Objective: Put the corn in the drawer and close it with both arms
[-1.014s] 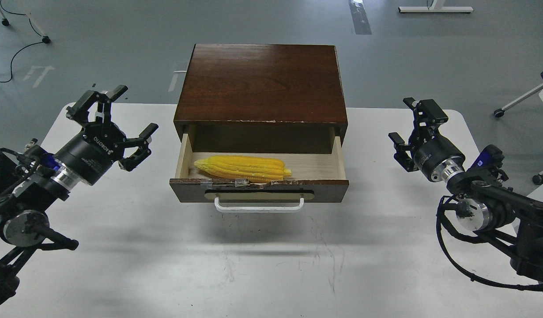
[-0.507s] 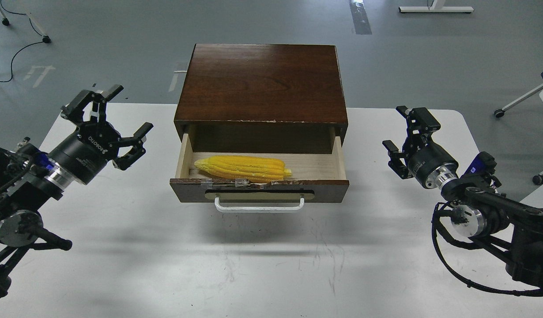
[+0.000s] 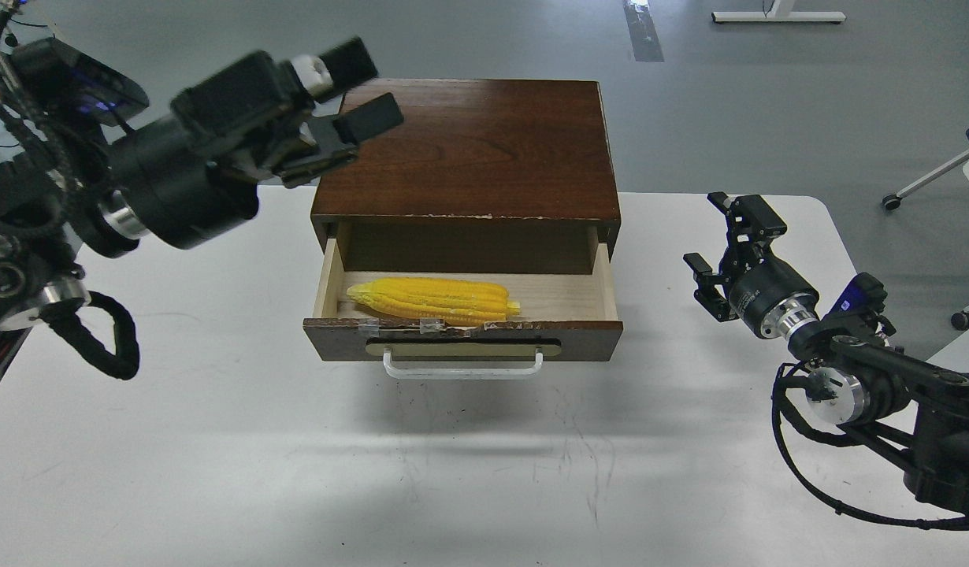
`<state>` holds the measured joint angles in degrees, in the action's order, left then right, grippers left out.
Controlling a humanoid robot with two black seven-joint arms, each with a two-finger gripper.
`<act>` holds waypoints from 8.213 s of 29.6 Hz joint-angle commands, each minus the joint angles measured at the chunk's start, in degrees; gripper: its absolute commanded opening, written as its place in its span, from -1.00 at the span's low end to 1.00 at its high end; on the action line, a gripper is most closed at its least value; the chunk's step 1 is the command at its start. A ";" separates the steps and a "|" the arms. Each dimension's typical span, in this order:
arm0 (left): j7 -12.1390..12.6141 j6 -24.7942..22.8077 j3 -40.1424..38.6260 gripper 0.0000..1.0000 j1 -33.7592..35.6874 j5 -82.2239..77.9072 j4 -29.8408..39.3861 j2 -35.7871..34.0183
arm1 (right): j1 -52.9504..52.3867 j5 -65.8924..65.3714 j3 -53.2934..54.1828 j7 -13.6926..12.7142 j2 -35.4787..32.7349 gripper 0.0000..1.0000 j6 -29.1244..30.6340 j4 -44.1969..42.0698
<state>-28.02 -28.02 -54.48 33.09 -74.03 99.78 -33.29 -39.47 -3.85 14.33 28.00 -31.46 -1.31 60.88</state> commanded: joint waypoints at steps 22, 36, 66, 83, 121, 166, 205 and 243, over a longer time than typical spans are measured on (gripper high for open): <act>0.02 0.02 25.83 -0.37 -5.12 -23.88 -0.81 5.35 | 0.10 -0.01 -0.09 0.00 -0.27 1.00 -0.01 -0.14; 2.17 0.02 24.68 -1.00 -13.84 -14.23 -3.27 2.27 | 0.89 -0.01 -0.18 0.00 -0.27 1.00 -0.01 -0.14; 9.74 0.02 21.08 -1.00 -14.45 5.12 -9.87 0.51 | 1.24 -0.01 -0.09 0.00 -0.01 1.00 -0.01 -0.14; 10.18 0.07 20.29 -1.00 -14.36 5.30 -11.54 0.60 | 1.50 -0.01 -0.09 0.00 -0.01 1.00 -0.01 -0.06; 10.09 0.16 18.62 -1.00 -13.84 6.79 -14.00 0.86 | 2.65 -0.01 -0.09 0.00 -0.01 1.00 0.08 0.12; 10.00 0.02 17.65 -1.00 -9.53 8.81 -21.56 2.44 | 3.52 -0.01 -0.09 0.00 -0.01 1.00 0.08 0.30; 9.91 0.02 17.74 -1.00 -3.91 11.36 -29.90 4.55 | 4.32 -0.01 -0.09 0.00 -0.01 1.00 0.08 0.38; 9.74 0.02 17.65 -1.00 -1.36 12.68 -33.69 6.40 | 4.75 -0.01 -0.09 0.00 -0.01 1.00 0.08 0.38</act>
<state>-18.16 -27.93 -37.17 31.78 -61.42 65.83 -26.81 -34.70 -3.87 14.24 28.00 -31.47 -1.23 61.26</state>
